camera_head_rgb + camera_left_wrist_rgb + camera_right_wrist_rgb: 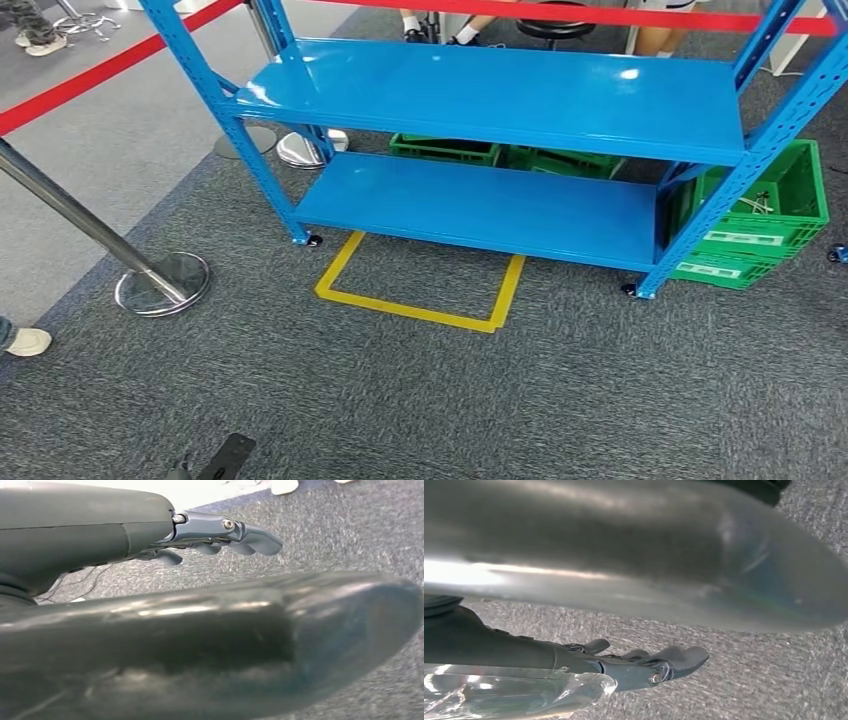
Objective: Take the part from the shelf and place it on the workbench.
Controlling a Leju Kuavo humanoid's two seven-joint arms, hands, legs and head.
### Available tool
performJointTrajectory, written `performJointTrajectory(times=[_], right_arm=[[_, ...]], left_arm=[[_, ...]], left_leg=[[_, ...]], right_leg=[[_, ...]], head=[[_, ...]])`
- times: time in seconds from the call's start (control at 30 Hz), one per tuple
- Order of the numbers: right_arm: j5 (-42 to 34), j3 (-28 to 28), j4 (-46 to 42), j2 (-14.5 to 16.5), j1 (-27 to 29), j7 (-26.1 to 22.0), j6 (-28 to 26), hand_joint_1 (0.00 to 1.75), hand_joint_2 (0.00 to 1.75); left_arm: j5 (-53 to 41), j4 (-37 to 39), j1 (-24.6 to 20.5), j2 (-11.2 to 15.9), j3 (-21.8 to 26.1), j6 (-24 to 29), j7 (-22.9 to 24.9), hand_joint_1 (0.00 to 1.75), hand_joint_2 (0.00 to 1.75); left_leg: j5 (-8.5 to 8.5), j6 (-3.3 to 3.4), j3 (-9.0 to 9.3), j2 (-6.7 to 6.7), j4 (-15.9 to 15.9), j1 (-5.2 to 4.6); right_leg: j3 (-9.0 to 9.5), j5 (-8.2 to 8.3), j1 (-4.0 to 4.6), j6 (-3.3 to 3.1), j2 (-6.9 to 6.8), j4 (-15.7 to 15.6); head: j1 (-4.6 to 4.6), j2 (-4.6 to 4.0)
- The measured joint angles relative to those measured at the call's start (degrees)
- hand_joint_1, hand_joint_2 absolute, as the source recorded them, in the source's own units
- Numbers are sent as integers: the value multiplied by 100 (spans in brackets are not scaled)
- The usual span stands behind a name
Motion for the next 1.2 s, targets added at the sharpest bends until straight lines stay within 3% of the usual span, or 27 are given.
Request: performJointTrajectory(times=[0.07, 0.1, 0.17, 0.2, 0.23, 0.3, 0.37, 0.4, 0.47, 0.53, 0.57, 0.63, 0.67, 0.7, 0.73, 0.8, 0.83, 0.87, 0.9, 1.0, 1.13, 1.2], right_arm=[[-1, -5, -1, 0, 0, 15, -11, 0, 0], [0, -7, -1, 0, -1, 28, -16, 0, 0], [2, -9, -1, 0, 5, 45, -20, 0, 0], [2, -10, -1, 0, 12, 49, -20, 0, 0], [2, -11, -1, 1, 17, 49, -20, 0, 0], [3, -13, 1, 4, 23, 50, -19, 0, 0], [4, -16, 3, 8, 18, 52, -17, 0, 0], [4, -18, 4, 9, 11, 54, -17, 0, 0], [5, -20, 1, 5, -12, 54, -18, 0, 0], [7, -21, -2, 3, -47, 52, -20, 0, 0], [9, -21, -3, 2, -61, 53, -20, 0, 44], [20, -21, -3, 2, -76, 66, -20, 0, 131], [26, -22, -3, 2, -75, 79, -21, 0, 175], [32, -22, -3, 2, -71, 91, -21, 0, 175], [34, -23, -3, 2, -70, 99, -22, 0, 175], [38, -25, -3, -3, -75, 104, -23, 0, 175], [37, -28, -4, -10, -83, 104, -27, 0, 175], [34, -30, -4, -16, -92, 104, -32, 0, 175], [32, -33, -5, -22, -98, 104, -38, 0, 175], [41, -52, -5, -23, -95, 123, -77, 0, 175], [62, -75, -5, -22, -101, 227, -70, 0, 175], [55, -83, -5, -23, -114, 299, 11, 0, 175]], left_arm=[[-72, 0, -28, -8, -1, 60, 131, 0, 0], [-117, 0, -23, -11, -2, 83, 228, 0, 0], [-166, 0, 6, -14, -1, 103, 372, 0, 0], [-173, 0, 17, -15, -1, 107, 406, 0, 0], [-176, 0, 24, -16, 0, 110, 421, 0, 0], [-182, 0, 38, -15, 0, 116, 433, 0, 0], [-186, 0, 54, -14, 0, 121, 438, 0, 0], [-186, 0, 57, -16, 1, 125, 443, 0, 0], [-191, 0, 46, -30, 2, 132, 450, 0, 0], [-194, 0, 25, -43, 2, 136, 455, 0, 0], [-194, 0, 15, -44, 2, 131, 477, 0, 0], [-189, 0, 1, -38, 3, 85, 549, 0, 0], [-185, 0, 2, -38, 4, 51, 584, 0, 0], [-180, 0, 8, -39, 5, 22, 601, 0, 44], [-178, 0, 12, -40, 7, 8, 605, 0, 87], [-187, 1, 11, -51, 9, 18, 602, 0, 175], [-197, 1, 0, -58, 10, 35, 596, 0, 175], [-208, 2, -8, -72, 12, 53, 587, 0, 175], [-217, 3, -15, -79, 14, 70, 575, 0, 175], [-228, 4, -21, -87, 24, 94, 548, 0, 175], [-141, 4, -37, -93, 86, -167, 600, 0, 175], [-74, 4, -44, -90, 144, -466, 681, 0, 87]], left_leg=[[44, 13, -522, 59, 737, -21], [-106, 29, -796, 73, 1070, -43], [-499, 80, -1150, 77, 1322, -99], [-559, 126, -1219, 76, 1226, -135], [-455, 186, -1218, 76, 988, -174], [200, 332, -1107, 76, 252, -265], [759, 390, -1010, 54, -281, -321], [850, 380, -992, 40, -365, -332], [836, 370, -932, 20, -361, -316], [776, 437, -843, 17, -370, -297], [734, 474, -796, 19, -375, -297], [644, 531, -713, 21, -374, -323], [599, 551, -663, 17, -374, -344], [555, 567, -602, 10, -374, -369], [511, 582, -531, -1, -374, -400], [431, 606, -398, -17, -377, -454], [398, 607, -356, -25, -372, -480], [370, 605, -337, -26, -365, -493], [352, 605, -336, -25, -357, -499], [341, 604, -341, -10, -348, -497], [343, 598, -339, -7, -354, -496], [340, 593, -336, -7, -358, -496]], right_leg=[[163, -33, 30, -57, -23, -109], [262, -58, 50, -88, -28, -185], [483, -123, 87, -135, -10, -330], [601, -169, 101, -145, 5, -389], [717, -223, 111, -145, 18, -436], [888, -351, 130, -136, 35, -489], [979, -512, 168, -124, 52, -511], [1039, -583, 186, -116, 60, -538], [1167, -686, 196, -83, 55, -629], [1129, -850, 203, -38, -1, -407], [958, -1008, 209, -25, -37, -69], [397, -1318, 232, -30, -78, 813], [158, -1340, 248, -47, -81, 1110], [13, -1218, 271, -78, -82, 1186], [-19, -960, 303, -128, -81, 1010], [118, -322, 403, -307, -81, 276], [200, -102, 445, -387, -96, -54], [250, 16, 477, -433, -108, -255], [277, 50, 493, -433, -117, -341], [312, 65, 494, -357, -109, -377], [314, 62, 493, -361, -107, -377], [304, 54, 494, -370, -107, -377]], head=[[-49, 0], [-61, 0], [-71, 0], [-75, 0], [-80, -1], [-87, -1], [-98, -1], [-98, -1], [-90, 0], [-70, 1], [-57, 1], [-42, 1], [-39, 1], [-35, 1], [-30, 1], [-22, -1], [-30, -1], [-39, -1], [-49, -1], [-51, -1], [-52, -1], [-53, -1]])
